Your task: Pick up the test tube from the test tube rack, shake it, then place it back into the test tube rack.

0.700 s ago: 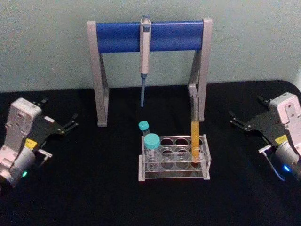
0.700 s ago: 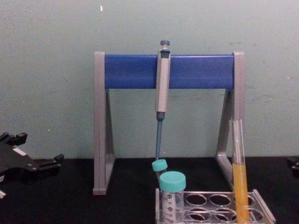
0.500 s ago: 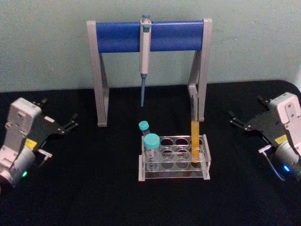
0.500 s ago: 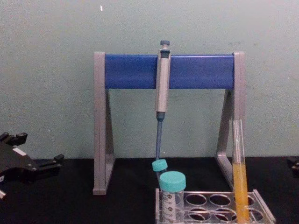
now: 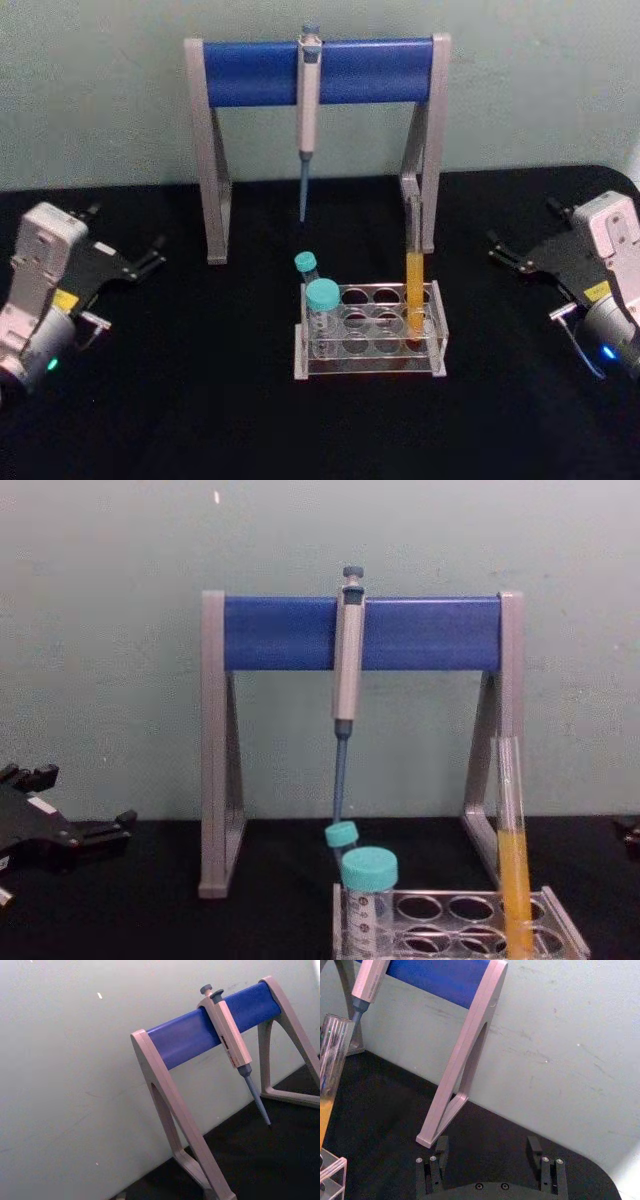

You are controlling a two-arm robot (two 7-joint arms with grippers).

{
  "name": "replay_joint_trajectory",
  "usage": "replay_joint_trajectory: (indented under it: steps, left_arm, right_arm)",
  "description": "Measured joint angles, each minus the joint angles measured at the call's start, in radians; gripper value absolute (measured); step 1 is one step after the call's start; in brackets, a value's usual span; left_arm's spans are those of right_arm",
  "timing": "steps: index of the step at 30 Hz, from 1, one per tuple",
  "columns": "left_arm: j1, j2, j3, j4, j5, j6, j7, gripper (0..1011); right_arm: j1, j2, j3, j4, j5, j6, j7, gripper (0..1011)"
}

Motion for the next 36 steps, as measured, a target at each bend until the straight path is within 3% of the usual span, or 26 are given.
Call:
replay_joint_trajectory:
  steps: [36]
  left_arm:
    - [0.000, 0.000, 0.000, 0.000, 0.000, 0.000, 0.000, 1002]
  right_arm:
    - [0.000, 0.000, 0.000, 0.000, 0.000, 0.000, 0.000, 1000]
